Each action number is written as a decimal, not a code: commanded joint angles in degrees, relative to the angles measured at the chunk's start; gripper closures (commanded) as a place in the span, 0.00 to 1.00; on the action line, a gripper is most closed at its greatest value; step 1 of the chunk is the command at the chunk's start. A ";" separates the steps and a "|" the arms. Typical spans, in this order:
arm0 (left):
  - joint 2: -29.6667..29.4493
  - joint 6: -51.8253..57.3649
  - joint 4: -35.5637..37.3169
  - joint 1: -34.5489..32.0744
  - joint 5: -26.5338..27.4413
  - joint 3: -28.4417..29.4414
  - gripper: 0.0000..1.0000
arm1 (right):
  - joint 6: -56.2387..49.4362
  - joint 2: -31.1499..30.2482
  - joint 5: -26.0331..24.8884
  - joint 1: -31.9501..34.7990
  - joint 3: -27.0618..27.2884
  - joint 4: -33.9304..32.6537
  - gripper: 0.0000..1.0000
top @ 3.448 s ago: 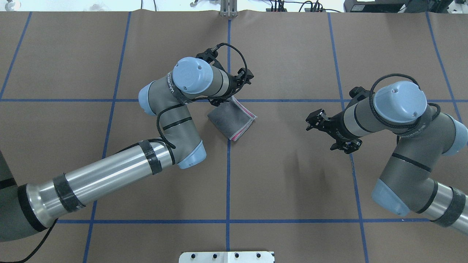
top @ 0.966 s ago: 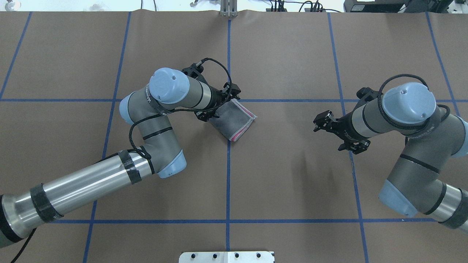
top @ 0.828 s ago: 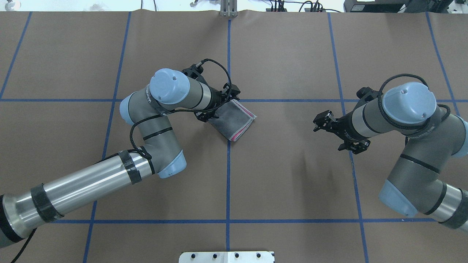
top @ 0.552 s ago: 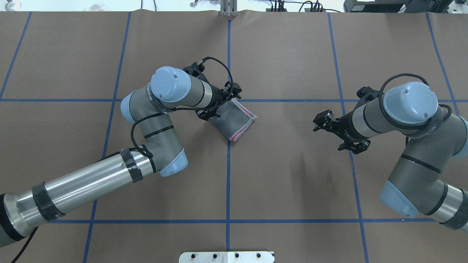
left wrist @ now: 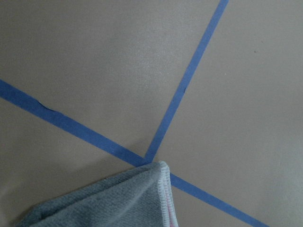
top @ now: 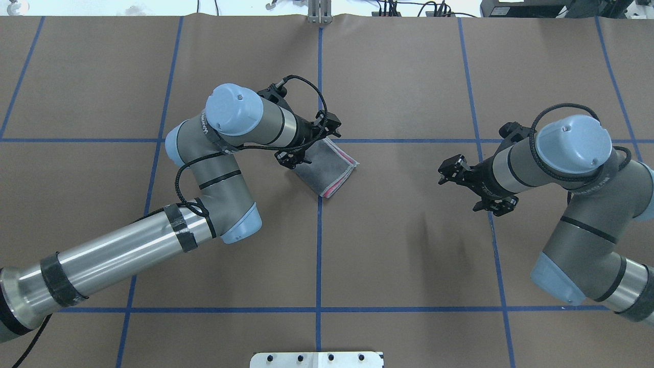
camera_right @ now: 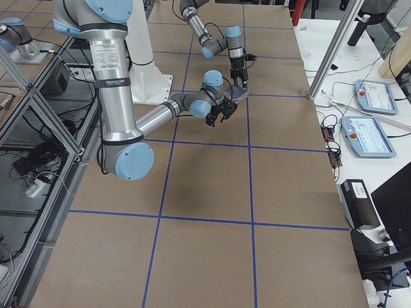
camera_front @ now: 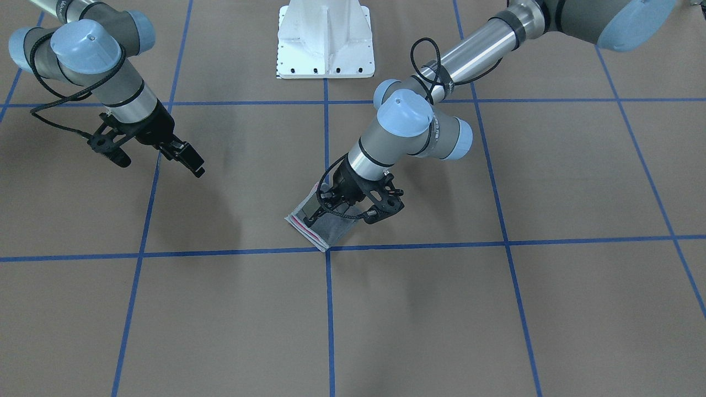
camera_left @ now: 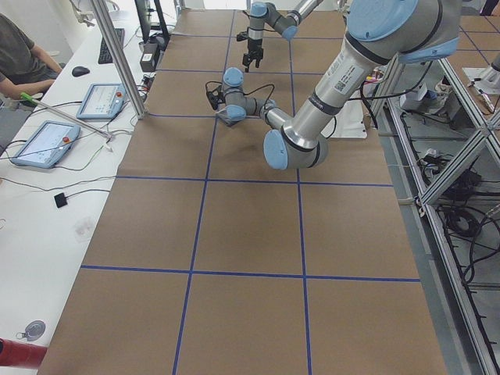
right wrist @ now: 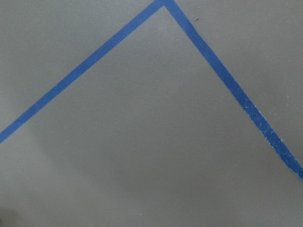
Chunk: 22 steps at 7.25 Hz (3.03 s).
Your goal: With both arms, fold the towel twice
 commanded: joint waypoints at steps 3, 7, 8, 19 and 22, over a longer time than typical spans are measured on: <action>0.35 -0.65 0.06 1.33 -0.07 0.79 0.00 | -0.84 -0.75 2.27 1.50 0.12 0.20 0.00; 0.87 -0.56 3.28 -1.56 -3.73 -4.63 0.00 | -1.89 -0.93 3.23 2.73 0.12 0.12 0.00; 5.05 -0.65 4.09 -3.23 -5.68 -9.88 0.00 | -3.03 -1.37 4.10 3.77 0.12 0.20 0.00; 54.94 99.91 37.89 -38.56 -12.81 -38.55 0.00 | -85.21 -12.89 15.45 37.51 -3.92 -17.14 0.00; 52.90 105.61 52.61 -46.20 -29.54 -39.81 0.00 | -90.49 -11.65 15.54 39.64 -3.92 -24.74 0.00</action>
